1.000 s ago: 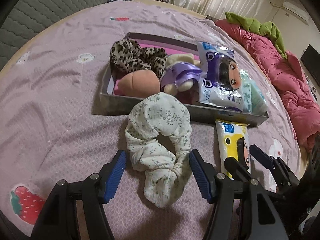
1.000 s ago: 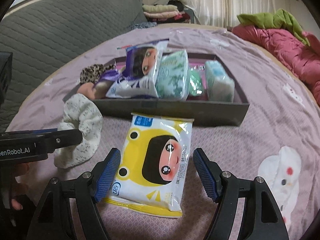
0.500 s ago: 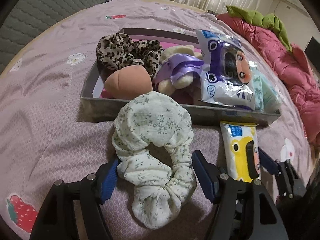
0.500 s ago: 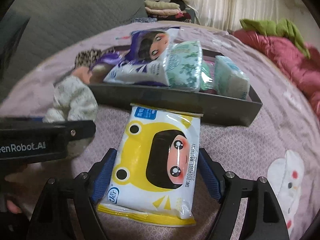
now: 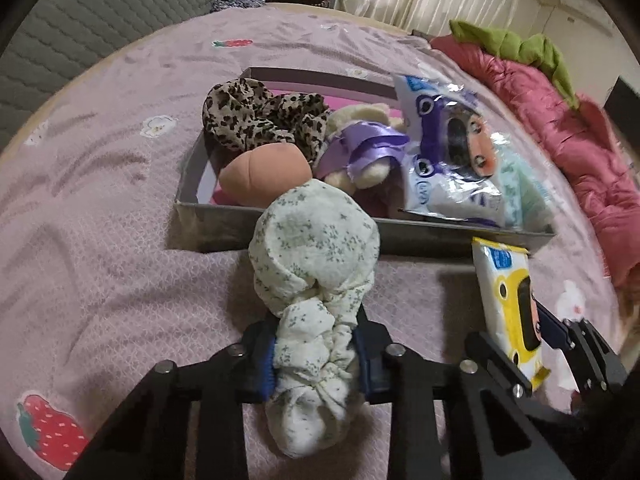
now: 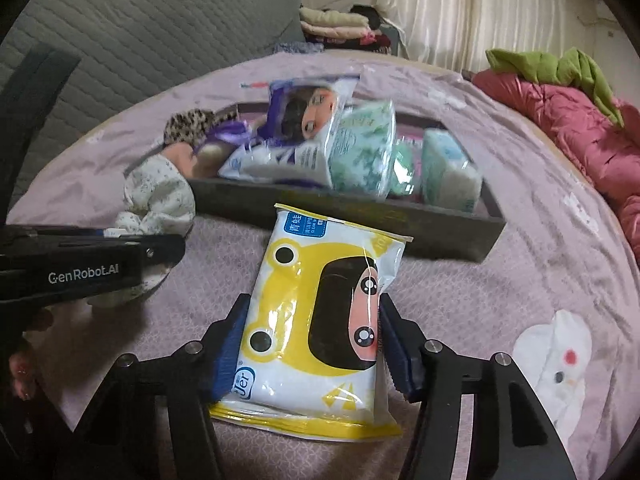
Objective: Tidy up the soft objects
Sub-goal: 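Carry the scrunchie and yellow wet-wipe pack over the tray with both tools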
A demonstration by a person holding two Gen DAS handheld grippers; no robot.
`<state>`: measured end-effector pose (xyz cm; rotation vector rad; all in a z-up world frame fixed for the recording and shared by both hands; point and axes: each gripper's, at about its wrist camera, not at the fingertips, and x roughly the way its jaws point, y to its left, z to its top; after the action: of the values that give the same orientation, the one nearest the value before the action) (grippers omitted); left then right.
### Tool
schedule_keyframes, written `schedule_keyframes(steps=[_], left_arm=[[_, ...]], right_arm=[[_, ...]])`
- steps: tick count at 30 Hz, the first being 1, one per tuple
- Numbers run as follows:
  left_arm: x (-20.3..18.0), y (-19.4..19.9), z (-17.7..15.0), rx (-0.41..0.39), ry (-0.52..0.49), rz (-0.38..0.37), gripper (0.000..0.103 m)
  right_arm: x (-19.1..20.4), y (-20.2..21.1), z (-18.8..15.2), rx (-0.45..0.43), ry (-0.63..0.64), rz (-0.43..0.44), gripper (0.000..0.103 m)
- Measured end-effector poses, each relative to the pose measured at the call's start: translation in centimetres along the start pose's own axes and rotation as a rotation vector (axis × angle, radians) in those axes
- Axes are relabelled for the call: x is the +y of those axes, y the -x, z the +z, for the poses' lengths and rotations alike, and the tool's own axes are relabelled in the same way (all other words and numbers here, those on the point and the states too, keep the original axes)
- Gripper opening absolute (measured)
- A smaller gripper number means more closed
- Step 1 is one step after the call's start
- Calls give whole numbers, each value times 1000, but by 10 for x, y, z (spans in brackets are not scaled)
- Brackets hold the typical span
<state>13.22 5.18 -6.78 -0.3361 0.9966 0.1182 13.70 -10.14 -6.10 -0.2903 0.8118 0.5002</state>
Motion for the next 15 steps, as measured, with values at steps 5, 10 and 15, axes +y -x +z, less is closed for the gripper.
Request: schedule_keyframes(steps=[5, 10, 15], left_arm=[[4, 17, -1, -16, 5, -36, 26], [5, 42, 12, -78, 13, -95, 26], [13, 50, 31, -113, 23, -87, 26]], right_arm=[[4, 22, 6, -48, 33, -12, 62], [3, 43, 17, -102, 54, -41, 62], [-3, 51, 28, -132, 59, -76, 62]])
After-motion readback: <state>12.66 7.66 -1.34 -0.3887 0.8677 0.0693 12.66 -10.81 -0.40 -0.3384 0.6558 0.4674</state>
